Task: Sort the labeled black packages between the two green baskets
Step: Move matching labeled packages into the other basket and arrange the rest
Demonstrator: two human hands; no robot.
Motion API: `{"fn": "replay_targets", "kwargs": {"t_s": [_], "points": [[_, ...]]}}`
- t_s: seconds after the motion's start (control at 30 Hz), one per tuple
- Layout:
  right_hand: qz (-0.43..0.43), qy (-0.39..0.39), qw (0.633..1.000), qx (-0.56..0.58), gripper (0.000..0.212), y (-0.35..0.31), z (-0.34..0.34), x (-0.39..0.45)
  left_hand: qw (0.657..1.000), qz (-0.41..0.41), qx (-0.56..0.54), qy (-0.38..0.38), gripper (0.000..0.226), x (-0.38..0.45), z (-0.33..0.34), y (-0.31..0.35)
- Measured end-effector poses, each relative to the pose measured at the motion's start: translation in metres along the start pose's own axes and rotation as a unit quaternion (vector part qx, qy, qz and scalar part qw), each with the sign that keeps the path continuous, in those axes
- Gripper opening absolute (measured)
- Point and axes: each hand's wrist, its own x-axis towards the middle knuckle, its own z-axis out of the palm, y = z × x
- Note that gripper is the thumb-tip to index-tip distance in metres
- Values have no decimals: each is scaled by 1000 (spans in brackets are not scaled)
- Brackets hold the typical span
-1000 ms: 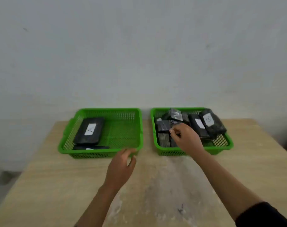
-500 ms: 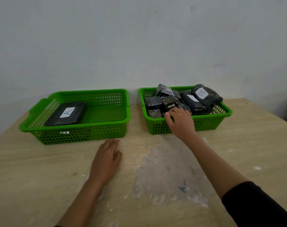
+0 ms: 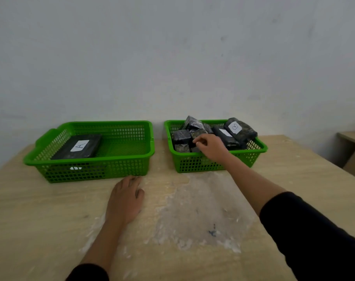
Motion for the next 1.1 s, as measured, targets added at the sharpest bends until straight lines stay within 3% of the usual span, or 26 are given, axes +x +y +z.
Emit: {"fn": "replay_targets", "kwargs": {"t_s": [0.1, 0.33, 0.47, 0.57, 0.67, 0.73, 0.83, 0.97, 1.0, 1.1], "points": [[-4, 63, 997, -31, 18, 1, -6, 11, 1000, 1, 9, 10, 47, 2, 3, -1], [73, -113, 956, -261, 39, -22, 8, 38, 1000, 4, 18, 13, 47, 2, 4, 0], [89, -110, 963, -231, 53, -27, 30, 43, 1000, 10, 15, 13, 47, 1, 3, 0], [96, -133, 970, -179, 47, -26, 35, 45, 1000, 9, 4, 13, 47, 1, 3, -2], [90, -92, 992, -12, 24, -19, 28, 46, 1000, 11, 0, 15, 47, 2, 4, -3], [75, -56, 995, 37, 17, -16, 24, 46, 1000, 9, -2, 19, 47, 2, 4, -2], [43, -15, 998, -38, 28, -18, 28, 46, 1000, 8, 0, 19, 47, 2, 3, -2], [-37, 145, 984, -98, 18, -26, 35, 55, 1000, 8, 0, 19, 47, 3, 4, -4], [-54, 123, 981, -141, 27, -27, 37, 59, 1000, 9, -2, 20, 47, 2, 4, -4], [-24, -51, 957, -284, 59, -25, 44, 64, 1000, 11, -7, 21, 47, 2, 3, -4]]}}
